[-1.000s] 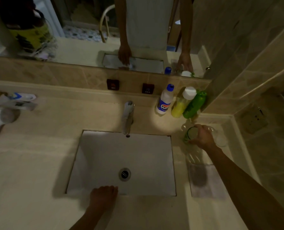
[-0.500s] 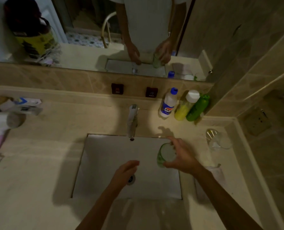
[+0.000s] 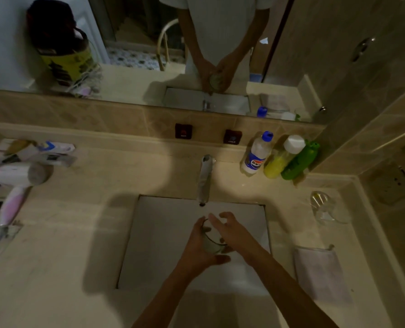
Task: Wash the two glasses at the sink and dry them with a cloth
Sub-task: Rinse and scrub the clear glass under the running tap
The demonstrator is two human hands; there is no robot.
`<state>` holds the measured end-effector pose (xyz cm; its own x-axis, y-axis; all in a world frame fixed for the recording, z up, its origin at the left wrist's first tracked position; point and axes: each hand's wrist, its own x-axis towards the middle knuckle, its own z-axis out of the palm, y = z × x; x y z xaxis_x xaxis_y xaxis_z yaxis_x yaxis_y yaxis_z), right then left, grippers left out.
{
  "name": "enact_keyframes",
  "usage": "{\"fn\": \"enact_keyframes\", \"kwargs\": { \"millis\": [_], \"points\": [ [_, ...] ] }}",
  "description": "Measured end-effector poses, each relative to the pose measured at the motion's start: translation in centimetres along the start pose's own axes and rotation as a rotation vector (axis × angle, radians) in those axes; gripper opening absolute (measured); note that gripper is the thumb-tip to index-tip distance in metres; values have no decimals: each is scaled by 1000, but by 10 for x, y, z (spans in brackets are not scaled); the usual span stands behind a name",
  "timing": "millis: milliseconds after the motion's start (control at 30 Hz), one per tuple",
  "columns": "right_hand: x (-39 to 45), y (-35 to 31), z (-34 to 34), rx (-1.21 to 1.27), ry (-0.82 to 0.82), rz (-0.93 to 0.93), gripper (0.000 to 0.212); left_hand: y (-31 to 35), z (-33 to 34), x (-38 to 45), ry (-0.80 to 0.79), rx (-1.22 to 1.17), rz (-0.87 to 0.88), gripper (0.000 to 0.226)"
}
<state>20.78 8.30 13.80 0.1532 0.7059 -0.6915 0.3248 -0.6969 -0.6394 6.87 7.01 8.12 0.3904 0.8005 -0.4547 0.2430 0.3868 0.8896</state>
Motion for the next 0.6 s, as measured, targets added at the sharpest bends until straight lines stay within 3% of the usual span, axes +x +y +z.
{"fn": "enact_keyframes", "kwargs": {
  "millis": [133, 200, 267, 400, 500, 600],
  "points": [
    [7, -8, -9, -12, -69, 16, 59, -11, -20, 18, 29, -120, -88, 99],
    [21, -14, -18, -203, -25, -93, 46, -16, -28, 28, 0, -177, -95, 87],
    [40, -23, -27, -398, 118, -280, 40, -20, -33, 37, -6, -148, -97, 83],
    [82, -59, -39, -629, 405, -741, 52, -24, -38, 55, 46, -104, -112, 87],
    [113, -86, -40, -810, 355, -788, 73, -23, -40, 67, 54, -49, -86, 88],
    [134, -93, -34, -1059, 316, -787, 69, -20, -44, 78, 49, -27, -73, 88]
  ]
}}
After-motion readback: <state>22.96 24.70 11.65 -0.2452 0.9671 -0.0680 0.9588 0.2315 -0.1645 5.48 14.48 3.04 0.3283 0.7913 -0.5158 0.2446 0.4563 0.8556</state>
